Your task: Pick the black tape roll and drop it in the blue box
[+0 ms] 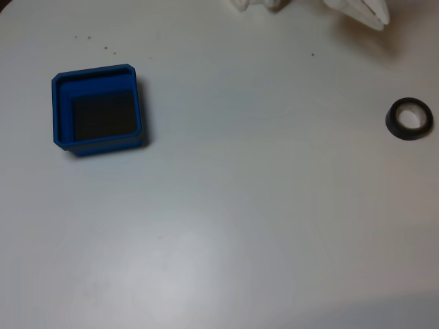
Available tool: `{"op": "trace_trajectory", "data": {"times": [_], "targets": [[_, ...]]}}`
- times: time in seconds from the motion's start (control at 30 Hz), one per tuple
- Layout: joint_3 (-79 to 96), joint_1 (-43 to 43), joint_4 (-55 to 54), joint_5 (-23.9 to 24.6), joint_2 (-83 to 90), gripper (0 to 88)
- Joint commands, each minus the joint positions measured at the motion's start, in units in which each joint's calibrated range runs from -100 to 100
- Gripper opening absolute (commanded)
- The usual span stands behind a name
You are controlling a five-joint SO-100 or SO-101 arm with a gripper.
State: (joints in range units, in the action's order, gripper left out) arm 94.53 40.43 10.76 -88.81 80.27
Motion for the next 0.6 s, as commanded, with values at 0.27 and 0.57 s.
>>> {"op": "trace_trajectory", "data": {"times": [0.27, 0.57], "targets": [[-20.67, -0.61, -0.52, 0.03, -23.83, 0.8], [-32.98, -10.09, 2.03, 0.20, -40.30, 0.8]]}}
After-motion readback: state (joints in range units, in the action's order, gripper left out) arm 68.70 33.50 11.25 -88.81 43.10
